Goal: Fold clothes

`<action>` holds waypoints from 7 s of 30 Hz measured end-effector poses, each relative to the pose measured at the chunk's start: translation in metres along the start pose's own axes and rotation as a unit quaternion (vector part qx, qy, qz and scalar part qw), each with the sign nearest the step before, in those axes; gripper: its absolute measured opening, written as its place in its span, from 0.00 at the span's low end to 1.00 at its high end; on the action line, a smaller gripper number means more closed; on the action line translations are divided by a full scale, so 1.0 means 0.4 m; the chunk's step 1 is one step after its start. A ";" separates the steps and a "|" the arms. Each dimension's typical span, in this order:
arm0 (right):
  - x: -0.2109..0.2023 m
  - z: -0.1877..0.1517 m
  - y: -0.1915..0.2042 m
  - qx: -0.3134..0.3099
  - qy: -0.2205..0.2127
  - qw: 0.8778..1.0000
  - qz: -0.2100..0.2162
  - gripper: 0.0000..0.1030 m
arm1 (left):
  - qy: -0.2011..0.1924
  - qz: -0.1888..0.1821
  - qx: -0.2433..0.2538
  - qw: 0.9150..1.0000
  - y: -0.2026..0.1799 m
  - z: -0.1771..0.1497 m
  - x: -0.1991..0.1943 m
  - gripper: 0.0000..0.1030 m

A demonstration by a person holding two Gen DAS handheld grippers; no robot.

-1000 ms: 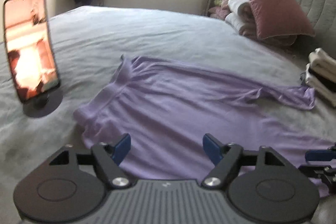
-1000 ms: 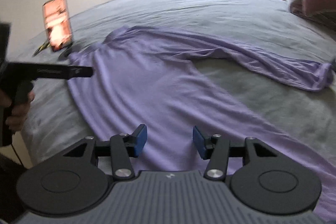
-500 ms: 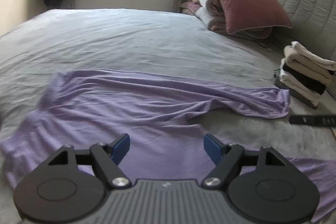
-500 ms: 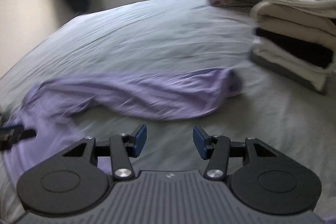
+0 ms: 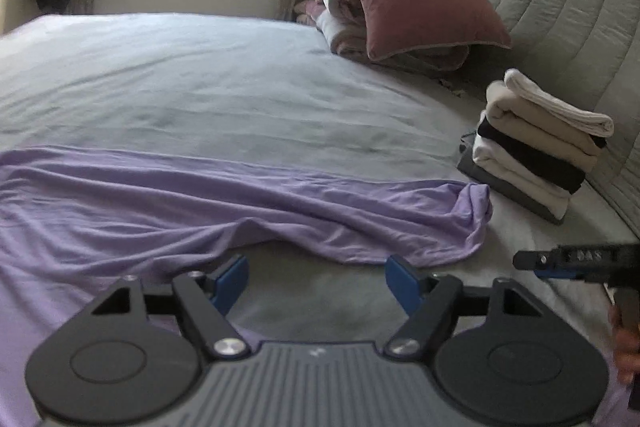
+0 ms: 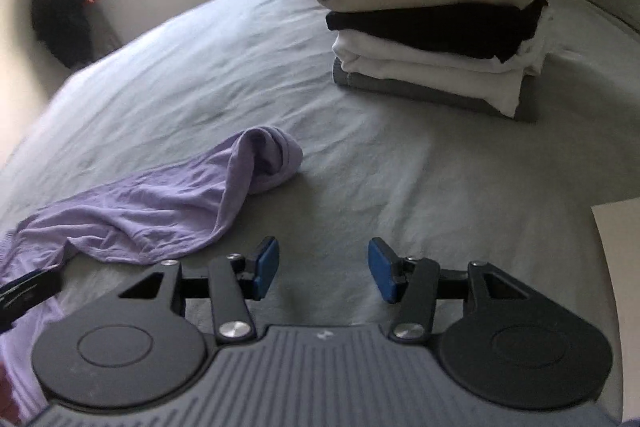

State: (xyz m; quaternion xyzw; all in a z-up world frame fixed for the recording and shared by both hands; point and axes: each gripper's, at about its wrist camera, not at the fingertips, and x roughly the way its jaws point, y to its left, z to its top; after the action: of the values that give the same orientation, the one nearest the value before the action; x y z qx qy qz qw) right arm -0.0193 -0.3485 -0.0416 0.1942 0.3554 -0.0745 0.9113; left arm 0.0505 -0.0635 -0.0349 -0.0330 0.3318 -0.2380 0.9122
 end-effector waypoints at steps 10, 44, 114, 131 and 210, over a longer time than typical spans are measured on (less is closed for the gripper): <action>-0.026 0.018 -0.071 -0.039 -0.010 0.998 0.038 0.53 | 0.018 0.012 0.083 0.996 -0.228 0.072 0.139 0.74; -0.001 -0.001 0.012 -0.048 -0.029 0.991 0.125 0.55 | -0.048 0.010 -0.081 0.995 -0.010 -0.016 0.130 0.05; 0.173 0.178 0.031 -0.103 -0.080 0.990 -0.060 0.01 | -0.048 -0.164 -0.097 0.981 0.002 -0.016 0.116 0.30; 0.072 0.241 -0.049 -0.170 -0.089 0.967 -0.168 0.01 | -0.003 0.049 0.157 0.986 0.055 0.167 0.218 0.45; 0.391 0.183 0.449 -0.231 0.036 0.972 0.034 0.40 | -0.004 0.244 -0.129 0.961 0.794 0.179 -0.018 0.25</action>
State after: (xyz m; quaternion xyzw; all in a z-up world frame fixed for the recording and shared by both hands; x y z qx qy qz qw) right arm 0.1905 -0.2138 -0.0442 -0.0072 0.3889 0.0474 0.9200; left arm 0.2209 0.2137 -0.0443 -0.0693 0.3539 0.0368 0.9320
